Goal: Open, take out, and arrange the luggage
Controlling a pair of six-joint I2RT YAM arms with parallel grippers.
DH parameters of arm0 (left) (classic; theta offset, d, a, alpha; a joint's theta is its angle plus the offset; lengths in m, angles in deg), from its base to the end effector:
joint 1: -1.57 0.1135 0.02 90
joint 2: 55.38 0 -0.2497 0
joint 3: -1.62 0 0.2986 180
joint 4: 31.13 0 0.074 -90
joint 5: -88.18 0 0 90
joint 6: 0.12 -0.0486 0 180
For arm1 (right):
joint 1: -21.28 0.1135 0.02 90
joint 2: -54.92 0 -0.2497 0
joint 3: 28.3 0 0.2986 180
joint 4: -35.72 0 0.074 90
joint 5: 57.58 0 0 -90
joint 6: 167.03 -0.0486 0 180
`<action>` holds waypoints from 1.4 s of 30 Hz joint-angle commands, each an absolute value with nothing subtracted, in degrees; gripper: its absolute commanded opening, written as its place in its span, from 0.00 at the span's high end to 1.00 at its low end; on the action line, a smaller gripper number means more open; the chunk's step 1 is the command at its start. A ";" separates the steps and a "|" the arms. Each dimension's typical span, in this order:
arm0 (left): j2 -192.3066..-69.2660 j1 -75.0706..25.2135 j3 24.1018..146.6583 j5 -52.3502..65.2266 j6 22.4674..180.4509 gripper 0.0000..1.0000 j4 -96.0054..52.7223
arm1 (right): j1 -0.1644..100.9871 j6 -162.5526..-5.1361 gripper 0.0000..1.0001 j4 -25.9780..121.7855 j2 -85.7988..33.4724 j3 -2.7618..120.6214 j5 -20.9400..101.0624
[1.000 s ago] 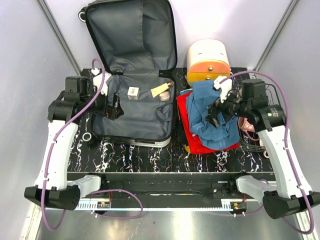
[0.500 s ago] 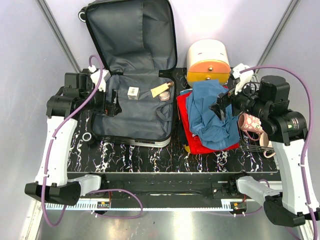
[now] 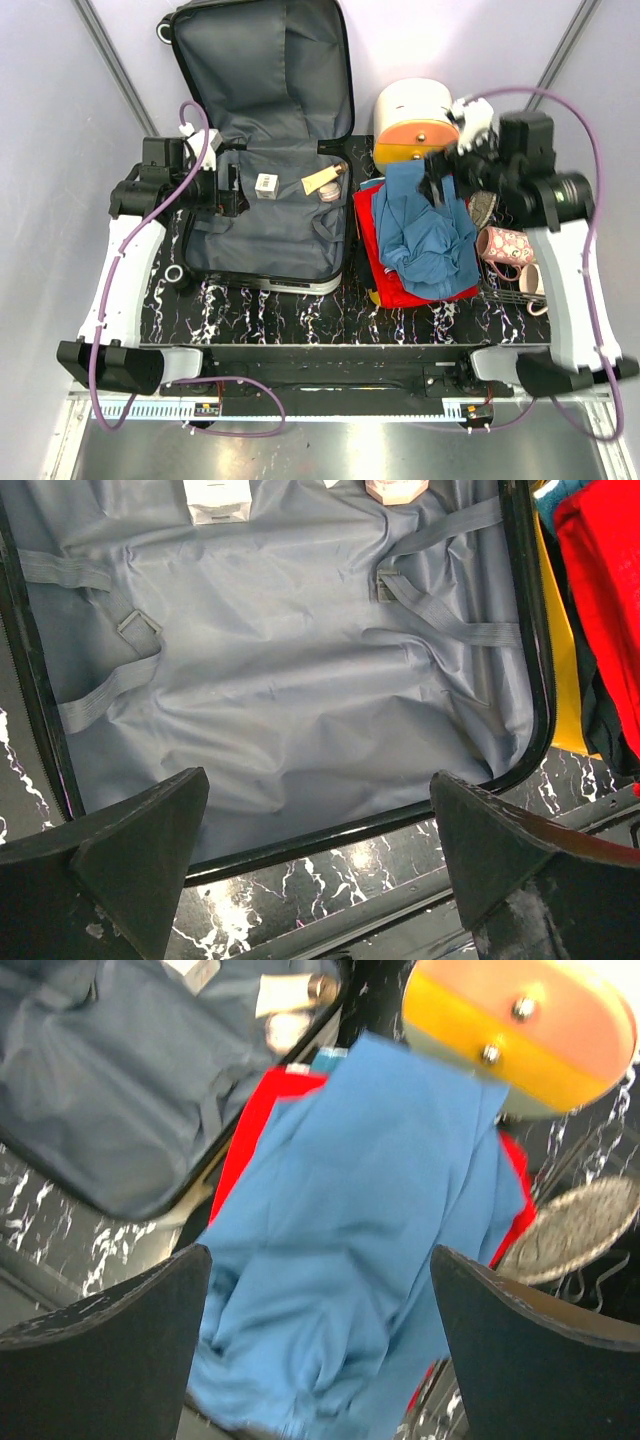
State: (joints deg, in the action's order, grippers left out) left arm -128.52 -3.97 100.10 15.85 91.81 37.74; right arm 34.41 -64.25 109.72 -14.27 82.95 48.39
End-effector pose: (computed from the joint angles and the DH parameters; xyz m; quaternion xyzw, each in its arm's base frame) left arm 0.3018 -0.0441 0.3974 0.0892 0.9056 -0.1662 0.3798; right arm 0.2457 0.0710 0.4831 -0.2598 0.8287 0.1229 0.4802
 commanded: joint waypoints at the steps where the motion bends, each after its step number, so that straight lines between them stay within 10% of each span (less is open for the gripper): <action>1: -128.68 -3.79 99.43 15.41 91.03 0.01 32.50 | 34.47 -63.94 0.01 105.93 -29.34 97.50 48.94; 15: -135.35 -3.79 98.38 14.35 83.64 0.01 32.14 | 35.08 -67.63 0.10 108.13 -69.00 126.91 51.40; 42: -129.82 -3.61 89.85 15.58 86.98 0.01 29.33 | 37.63 -62.09 0.22 102.60 -54.08 79.29 52.02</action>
State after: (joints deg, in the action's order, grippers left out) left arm -130.69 -3.93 90.31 14.62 85.58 32.16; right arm 37.19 -63.86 96.56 -61.72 86.65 51.14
